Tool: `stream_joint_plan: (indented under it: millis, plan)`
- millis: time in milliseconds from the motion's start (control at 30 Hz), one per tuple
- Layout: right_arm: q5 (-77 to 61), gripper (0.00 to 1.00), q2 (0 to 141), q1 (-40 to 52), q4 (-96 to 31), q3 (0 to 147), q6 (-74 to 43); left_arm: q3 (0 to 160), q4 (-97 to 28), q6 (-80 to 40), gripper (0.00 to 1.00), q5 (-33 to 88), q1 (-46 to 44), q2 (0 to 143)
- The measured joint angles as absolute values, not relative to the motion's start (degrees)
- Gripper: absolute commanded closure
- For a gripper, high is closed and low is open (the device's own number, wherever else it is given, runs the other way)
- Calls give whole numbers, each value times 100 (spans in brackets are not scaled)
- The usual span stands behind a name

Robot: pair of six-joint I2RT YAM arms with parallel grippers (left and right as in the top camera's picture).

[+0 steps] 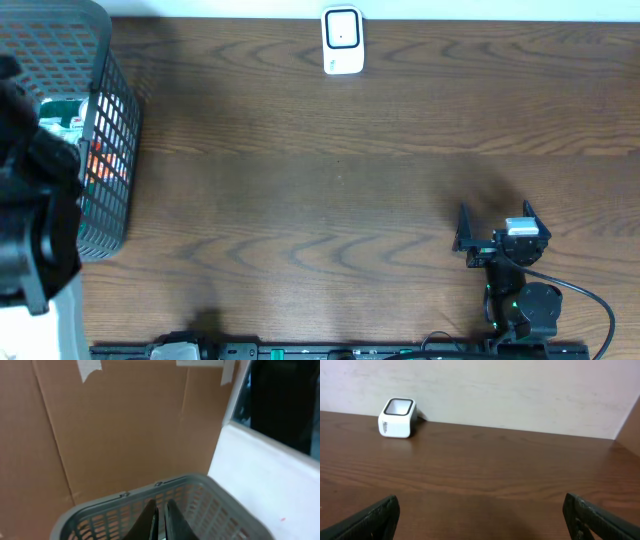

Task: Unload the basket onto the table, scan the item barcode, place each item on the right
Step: 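Raise the left gripper and move it over the grey basket, then lower the left gripper into the basket onto the mint-green wipes pack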

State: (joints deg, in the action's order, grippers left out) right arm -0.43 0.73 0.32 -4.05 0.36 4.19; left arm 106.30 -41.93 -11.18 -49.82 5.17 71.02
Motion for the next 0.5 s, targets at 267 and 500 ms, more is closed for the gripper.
stream_joint_plan:
  millis: [267,500]
  plan:
    - [-43,1,73,32,-405,36,421,10630,-4351,-611,93,-4252,602,7778]
    - [-43,1,73,32,-403,36,421,10630,-4622,-416,71,-2681,1651,8368]
